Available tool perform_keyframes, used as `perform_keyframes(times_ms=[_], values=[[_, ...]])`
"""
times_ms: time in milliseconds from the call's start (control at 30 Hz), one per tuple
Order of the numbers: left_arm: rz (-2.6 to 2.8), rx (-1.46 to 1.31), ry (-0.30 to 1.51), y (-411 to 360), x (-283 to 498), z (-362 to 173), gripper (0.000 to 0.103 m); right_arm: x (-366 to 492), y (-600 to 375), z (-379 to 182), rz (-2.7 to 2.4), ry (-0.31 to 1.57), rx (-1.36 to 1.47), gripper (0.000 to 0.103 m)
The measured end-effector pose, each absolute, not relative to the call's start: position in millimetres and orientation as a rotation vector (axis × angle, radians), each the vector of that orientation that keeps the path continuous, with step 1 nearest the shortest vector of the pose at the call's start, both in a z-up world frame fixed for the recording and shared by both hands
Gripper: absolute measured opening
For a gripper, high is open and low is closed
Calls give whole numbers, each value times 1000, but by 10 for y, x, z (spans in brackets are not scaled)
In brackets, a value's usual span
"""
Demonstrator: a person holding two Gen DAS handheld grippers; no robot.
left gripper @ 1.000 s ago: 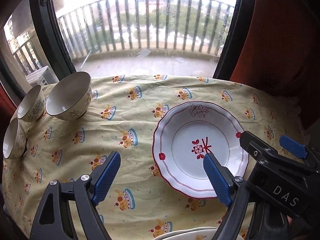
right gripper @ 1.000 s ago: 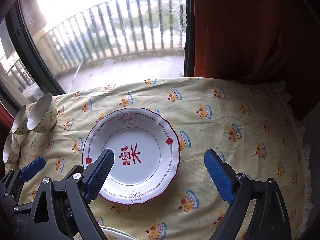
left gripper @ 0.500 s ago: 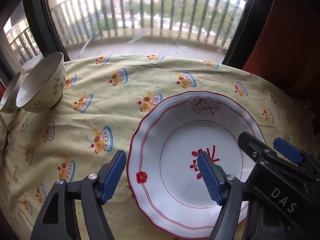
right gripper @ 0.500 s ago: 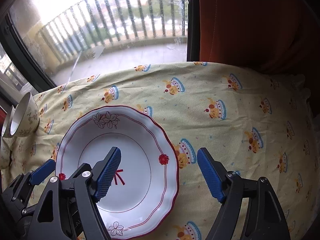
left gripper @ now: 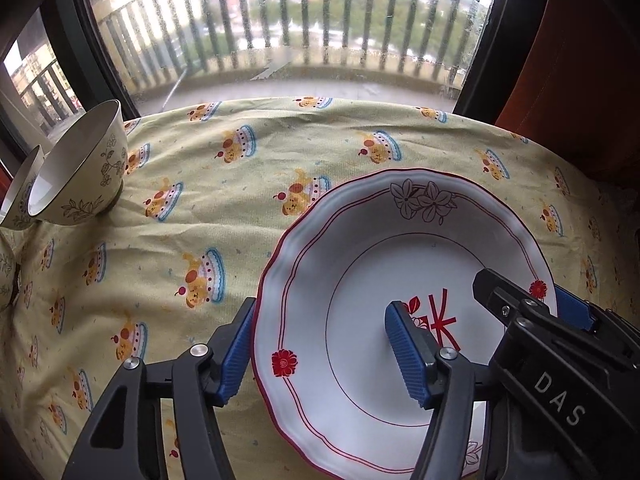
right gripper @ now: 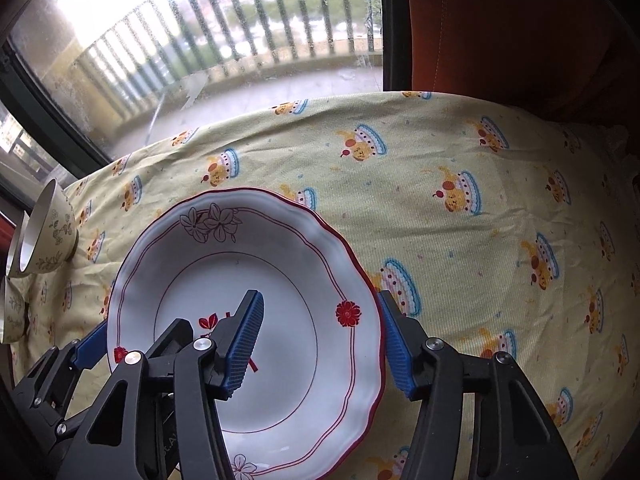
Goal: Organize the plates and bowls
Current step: 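Reach the right tool to the red-rimmed plate and grasp its rim while the left tool grasps the opposite rim, then lift the red-rimmed plate with both tools and carry it over the plate stack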
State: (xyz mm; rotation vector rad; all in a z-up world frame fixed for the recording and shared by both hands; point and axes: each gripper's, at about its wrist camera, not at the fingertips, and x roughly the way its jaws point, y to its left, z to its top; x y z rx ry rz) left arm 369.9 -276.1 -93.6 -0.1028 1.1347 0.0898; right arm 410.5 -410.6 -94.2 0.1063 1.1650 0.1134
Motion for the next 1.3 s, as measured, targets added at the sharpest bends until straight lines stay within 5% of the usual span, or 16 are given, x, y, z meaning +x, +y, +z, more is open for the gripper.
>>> perform_keyframes(times_ms=[400,700,1300], values=[[55,-151,1190,-2620,3472,-930,63,3845,-4111,-890,178,1221,122,60],[82,-173,1192,-2633,3489,-945,58,3806,-4085,-955,190,1206,6,48],[90,-173,1139,-2622,3384,-705,58,3760,-4064,-750,128,1179,12,48]])
